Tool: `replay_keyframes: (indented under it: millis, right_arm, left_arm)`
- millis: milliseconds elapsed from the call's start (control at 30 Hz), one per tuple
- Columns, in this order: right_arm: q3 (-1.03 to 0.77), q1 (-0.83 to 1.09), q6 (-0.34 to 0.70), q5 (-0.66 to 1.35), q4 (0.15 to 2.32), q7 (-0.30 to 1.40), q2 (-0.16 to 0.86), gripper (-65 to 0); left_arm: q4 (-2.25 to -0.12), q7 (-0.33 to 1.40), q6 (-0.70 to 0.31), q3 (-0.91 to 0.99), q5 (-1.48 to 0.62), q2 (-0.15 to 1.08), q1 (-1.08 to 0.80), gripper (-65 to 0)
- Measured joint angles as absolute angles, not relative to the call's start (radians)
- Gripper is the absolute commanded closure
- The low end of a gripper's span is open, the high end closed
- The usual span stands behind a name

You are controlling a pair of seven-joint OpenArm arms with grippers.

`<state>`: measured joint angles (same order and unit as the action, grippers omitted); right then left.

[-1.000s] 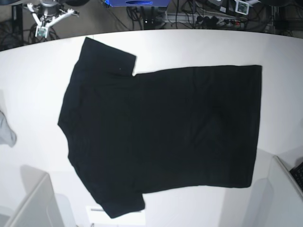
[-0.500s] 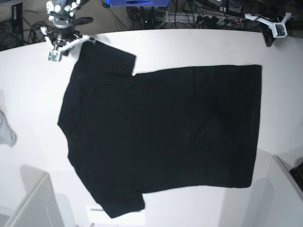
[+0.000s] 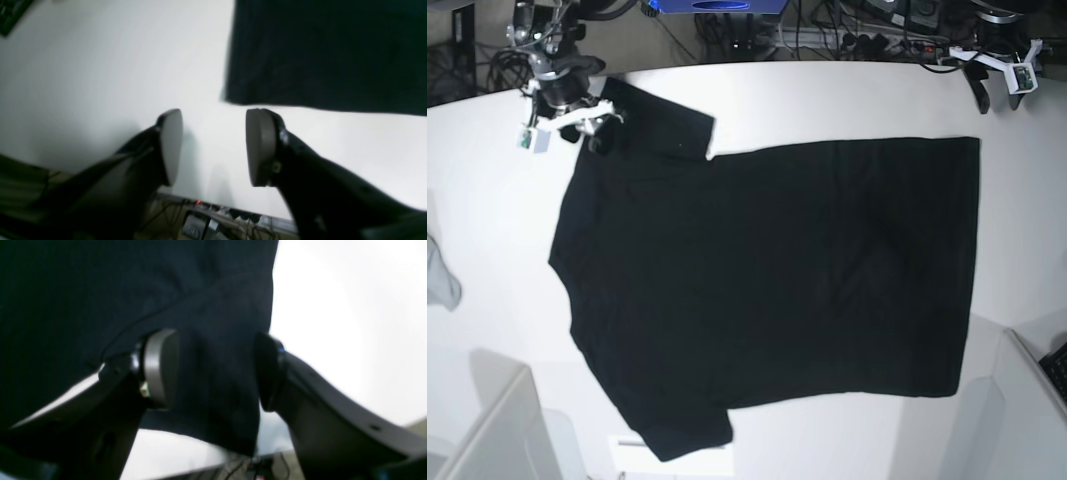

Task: Fold the T-shirt properly
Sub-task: 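Lower right gripper to the sleeve edge, left gripper to the hem corner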

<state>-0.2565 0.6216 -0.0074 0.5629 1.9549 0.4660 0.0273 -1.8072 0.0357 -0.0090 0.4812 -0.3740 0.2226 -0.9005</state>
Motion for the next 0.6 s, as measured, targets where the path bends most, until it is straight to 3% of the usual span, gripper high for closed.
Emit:
replay_keyframes:
  millis: [200, 400, 600]
  right_arm:
    - [-0.258, 0.613, -0.012, 0.625, 1.887, 0.472, 0.071, -38.3]
    - [-0.258, 0.591, -0.008, 0.628, 1.825, 0.466, 0.068, -38.0]
    - [-0.257, 0.588, -0.011, 0.629, 1.788, 0.456, 0.068, -37.8]
  left_arm:
    - [-1.751, 0.037, -0.211, 0.549, -0.538, 0.215, -0.881, -32.9]
    - [-1.736, 0.042, -0.257, 0.644, -0.631, 0.224, -0.887, -32.9]
    - [-1.736, 0.268, -0.326, 0.712, -0.627, 0.215, -0.82, -32.3]
